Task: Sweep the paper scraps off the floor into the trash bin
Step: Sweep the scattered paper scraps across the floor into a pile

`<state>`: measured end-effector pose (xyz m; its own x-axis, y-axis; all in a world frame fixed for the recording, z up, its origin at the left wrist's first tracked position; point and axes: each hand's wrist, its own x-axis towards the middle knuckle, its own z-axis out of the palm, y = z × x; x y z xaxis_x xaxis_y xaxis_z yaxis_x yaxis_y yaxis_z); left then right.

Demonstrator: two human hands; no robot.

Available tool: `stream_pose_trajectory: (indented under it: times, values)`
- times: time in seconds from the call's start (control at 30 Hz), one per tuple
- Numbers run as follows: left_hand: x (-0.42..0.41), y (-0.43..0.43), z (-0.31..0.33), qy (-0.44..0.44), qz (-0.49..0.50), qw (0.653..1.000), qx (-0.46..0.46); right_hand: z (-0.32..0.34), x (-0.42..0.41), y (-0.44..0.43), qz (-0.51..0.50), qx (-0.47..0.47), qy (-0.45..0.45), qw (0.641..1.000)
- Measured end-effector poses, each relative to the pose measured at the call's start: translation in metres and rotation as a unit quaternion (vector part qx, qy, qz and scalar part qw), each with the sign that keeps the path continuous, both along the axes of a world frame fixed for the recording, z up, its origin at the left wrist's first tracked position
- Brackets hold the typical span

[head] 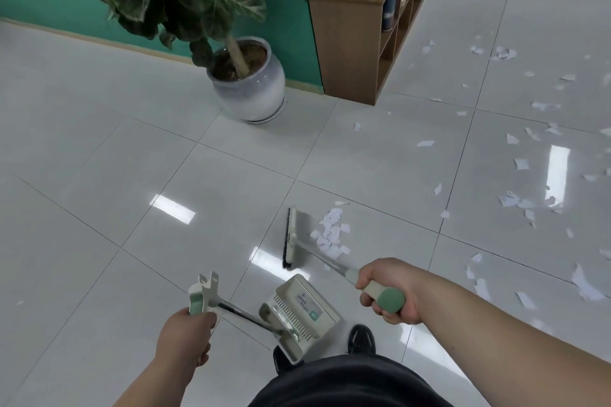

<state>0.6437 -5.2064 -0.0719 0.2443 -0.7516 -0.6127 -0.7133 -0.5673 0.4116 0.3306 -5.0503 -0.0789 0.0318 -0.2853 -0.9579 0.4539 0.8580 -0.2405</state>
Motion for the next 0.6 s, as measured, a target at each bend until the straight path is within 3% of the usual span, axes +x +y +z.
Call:
stream_pose_trajectory:
  times: [0.3, 0.6]
  values:
    - [-0.024, 0.004, -0.001, 0.003, -0.05, 0.999, 0.018, -0.001, -0.068, 0.023, 0.08, 0.066, 0.074, 0.992]
    - [-0.052, -0.011, 0.0, 0.017, -0.079, 0.997, 0.015, 0.007, -0.127, 0.041, 0.007, 0.084, 0.145, 0.986]
